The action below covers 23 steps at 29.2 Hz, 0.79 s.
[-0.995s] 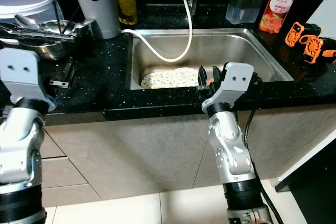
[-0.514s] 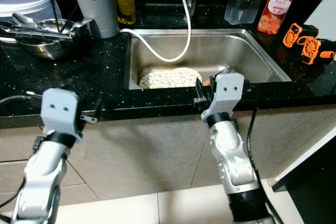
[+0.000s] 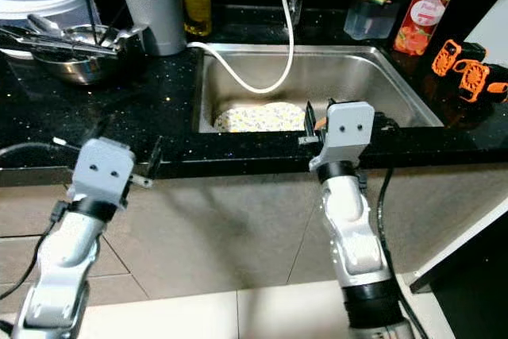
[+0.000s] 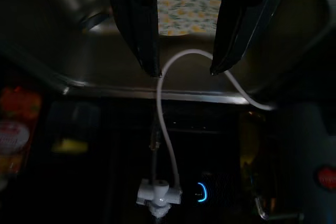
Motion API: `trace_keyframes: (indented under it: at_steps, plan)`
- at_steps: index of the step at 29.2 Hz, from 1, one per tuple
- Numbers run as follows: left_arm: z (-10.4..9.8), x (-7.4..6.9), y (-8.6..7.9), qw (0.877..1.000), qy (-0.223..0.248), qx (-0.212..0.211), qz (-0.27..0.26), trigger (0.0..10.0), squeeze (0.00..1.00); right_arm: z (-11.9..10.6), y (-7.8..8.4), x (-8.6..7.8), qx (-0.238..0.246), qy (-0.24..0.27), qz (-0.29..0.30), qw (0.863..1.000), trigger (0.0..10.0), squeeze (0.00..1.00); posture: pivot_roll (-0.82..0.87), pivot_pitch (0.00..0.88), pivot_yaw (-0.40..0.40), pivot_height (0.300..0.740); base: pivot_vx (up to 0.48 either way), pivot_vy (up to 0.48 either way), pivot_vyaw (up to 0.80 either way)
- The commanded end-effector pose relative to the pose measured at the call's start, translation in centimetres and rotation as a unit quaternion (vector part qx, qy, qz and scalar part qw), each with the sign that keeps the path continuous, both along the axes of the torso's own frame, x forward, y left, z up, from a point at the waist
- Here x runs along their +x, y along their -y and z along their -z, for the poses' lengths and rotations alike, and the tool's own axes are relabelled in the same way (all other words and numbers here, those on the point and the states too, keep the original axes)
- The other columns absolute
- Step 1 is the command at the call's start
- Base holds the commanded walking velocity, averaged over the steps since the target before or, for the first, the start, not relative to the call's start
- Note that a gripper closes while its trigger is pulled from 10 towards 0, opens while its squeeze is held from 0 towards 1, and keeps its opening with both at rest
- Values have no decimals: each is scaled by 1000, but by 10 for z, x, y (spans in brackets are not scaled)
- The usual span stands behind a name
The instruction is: Kitchen organization
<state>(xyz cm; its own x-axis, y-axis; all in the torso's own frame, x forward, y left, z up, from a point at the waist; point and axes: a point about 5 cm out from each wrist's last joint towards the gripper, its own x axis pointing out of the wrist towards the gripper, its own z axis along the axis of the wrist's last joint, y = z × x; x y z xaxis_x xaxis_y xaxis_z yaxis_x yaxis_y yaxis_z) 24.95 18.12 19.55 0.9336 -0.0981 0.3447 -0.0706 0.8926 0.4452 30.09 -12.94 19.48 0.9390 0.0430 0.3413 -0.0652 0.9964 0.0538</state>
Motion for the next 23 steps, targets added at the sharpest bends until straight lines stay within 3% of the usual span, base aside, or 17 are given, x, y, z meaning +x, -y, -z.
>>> trace_keyframes:
  at_steps: [1, 5, 12, 18, 23]
  plan:
    - [1, 1, 1, 1000, 8, -8, -7, 10000, 0, 6, 4, 3, 9, -18, 2, 1000, 10000, 0, 158, 0, -82, 740, 0, 0, 0]
    - [6, 3, 2, 998, 3, -60, -30, 10000, 0, 20, 4, 2, -8, -52, -14, 999, 10000, 0, 155, 0, -90, 740, 0, 0, 0]
    - [9, 4, 0, 996, -6, -76, -43, 10000, 0, 17, 19, 7, -14, -51, 10, 999, 10000, 0, 155, 0, -92, 740, 0, 0, 0]
    - [3, 13, -7, 993, -8, -102, -63, 10000, 0, 11, 17, 10, -6, -42, 4, 999, 10000, 0, 154, 0, -92, 740, 0, 0, 0]
    - [1, 13, -4, 990, -7, -125, -59, 10000, 0, 11, 13, 10, 13, -44, -4, 999, 10000, 0, 153, 0, -92, 740, 0, 0, 0]
